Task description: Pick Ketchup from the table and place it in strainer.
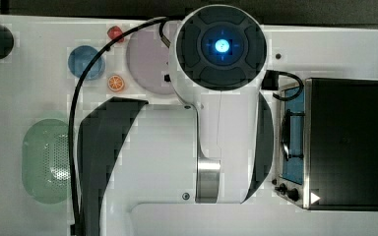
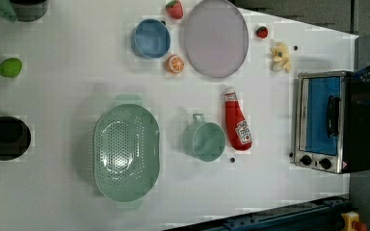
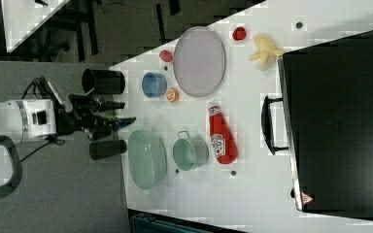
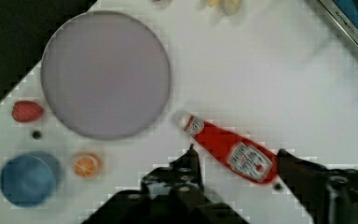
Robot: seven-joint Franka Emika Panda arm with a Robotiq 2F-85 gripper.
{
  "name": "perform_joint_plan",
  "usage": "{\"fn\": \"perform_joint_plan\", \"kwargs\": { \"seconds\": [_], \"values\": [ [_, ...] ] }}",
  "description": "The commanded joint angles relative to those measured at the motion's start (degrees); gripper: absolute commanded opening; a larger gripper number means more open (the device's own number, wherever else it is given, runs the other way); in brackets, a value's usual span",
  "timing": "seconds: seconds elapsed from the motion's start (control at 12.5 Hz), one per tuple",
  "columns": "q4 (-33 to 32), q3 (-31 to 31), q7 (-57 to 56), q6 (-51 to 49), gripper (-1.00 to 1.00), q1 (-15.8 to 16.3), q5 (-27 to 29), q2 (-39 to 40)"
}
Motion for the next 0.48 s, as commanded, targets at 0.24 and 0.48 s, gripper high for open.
{"fn": "perform_joint_plan", "kwargs": {
  "seconds": [0.24, 0.48],
  "values": [
    [-9.0, 3.5, 2.9, -5.9, 1.00, -6.2, 1.5, -11.7],
    [-12.5, 3.8, -3.4, -5.4, 1.00, -6.2, 1.5, -11.4]
  ]
}}
